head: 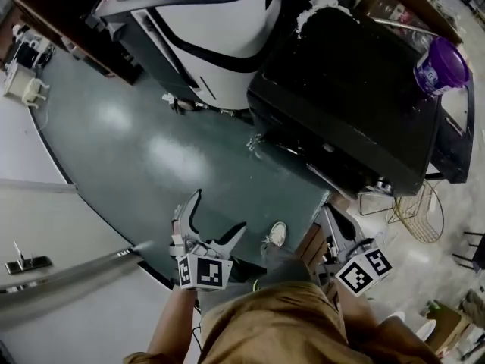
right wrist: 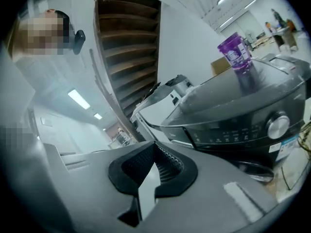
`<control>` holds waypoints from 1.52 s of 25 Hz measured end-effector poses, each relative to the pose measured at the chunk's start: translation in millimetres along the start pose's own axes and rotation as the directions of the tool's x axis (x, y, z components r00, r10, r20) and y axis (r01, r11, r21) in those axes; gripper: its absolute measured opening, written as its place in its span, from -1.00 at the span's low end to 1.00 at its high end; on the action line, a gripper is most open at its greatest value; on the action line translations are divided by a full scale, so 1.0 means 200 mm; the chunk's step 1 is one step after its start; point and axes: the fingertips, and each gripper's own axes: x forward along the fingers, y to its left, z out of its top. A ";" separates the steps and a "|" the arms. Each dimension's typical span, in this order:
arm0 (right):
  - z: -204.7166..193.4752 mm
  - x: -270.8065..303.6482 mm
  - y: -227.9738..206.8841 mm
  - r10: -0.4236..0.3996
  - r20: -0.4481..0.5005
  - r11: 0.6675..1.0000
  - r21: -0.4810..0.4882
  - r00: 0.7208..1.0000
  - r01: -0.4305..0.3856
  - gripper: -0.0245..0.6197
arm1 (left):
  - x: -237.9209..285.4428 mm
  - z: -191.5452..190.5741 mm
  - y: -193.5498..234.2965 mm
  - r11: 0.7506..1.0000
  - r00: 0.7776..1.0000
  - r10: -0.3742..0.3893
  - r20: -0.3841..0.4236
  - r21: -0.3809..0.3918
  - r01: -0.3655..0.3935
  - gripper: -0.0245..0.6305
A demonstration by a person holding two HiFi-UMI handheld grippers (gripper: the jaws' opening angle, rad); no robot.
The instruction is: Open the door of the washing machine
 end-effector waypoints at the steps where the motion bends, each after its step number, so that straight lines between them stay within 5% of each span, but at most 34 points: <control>1: 0.04 -0.02 -0.02 -0.028 0.026 1.000 0.013 0.999 0.027 -0.91 | 0.04 0.06 0.00 0.999 0.999 -0.033 0.013 0.030 0.032 0.84; 5: 0.08 -0.10 -0.08 -0.154 0.113 0.988 0.040 0.982 0.150 -0.91 | 0.21 0.19 -0.01 0.969 0.982 -0.174 0.070 0.189 0.159 0.84; 8: 0.05 -0.17 -0.07 -0.272 0.184 0.962 0.064 0.944 0.265 -0.91 | 0.31 0.25 -0.07 0.919 0.941 -0.316 0.121 0.284 0.272 0.84; 12: 0.03 -0.24 0.01 -0.426 0.253 0.904 0.081 0.869 0.420 -0.91 | 0.38 0.24 -0.21 0.830 0.849 -0.502 0.164 0.366 0.420 0.84; 14: 0.01 -0.32 0.06 -0.506 0.281 0.861 0.106 0.815 0.498 -0.91 | 0.37 0.23 -0.31 0.763 0.783 -0.596 0.177 0.429 0.483 0.84; 16: -0.04 -0.39 0.13 -0.572 0.299 0.818 0.137 0.763 0.559 -0.91 | 0.36 0.24 -0.35 0.695 0.723 -0.666 0.183 0.504 0.513 0.84; 18: -0.08 -0.43 0.18 -0.616 0.319 0.785 0.167 0.721 0.596 -0.91 | 0.36 0.25 -0.35 0.652 0.690 -0.702 0.176 0.548 0.524 0.84; 23: -0.14 -0.63 0.22 -0.683 0.379 0.722 0.218 0.625 0.657 -0.91 | 0.42 0.30 -0.49 0.576 0.654 -0.745 0.132 0.622 0.531 0.84; 27: -0.25 -0.83 0.15 -0.717 0.393 0.691 0.291 0.576 0.662 -0.91 | 0.46 0.37 -0.69 0.500 0.643 -0.762 0.077 0.702 0.508 0.84; 38: -0.38 -1.20 -0.08 -0.711 0.422 0.698 0.328 0.563 0.636 -0.91 | 0.63 0.49 -1.33 0.345 0.652 -0.755 -0.071 0.803 0.487 0.83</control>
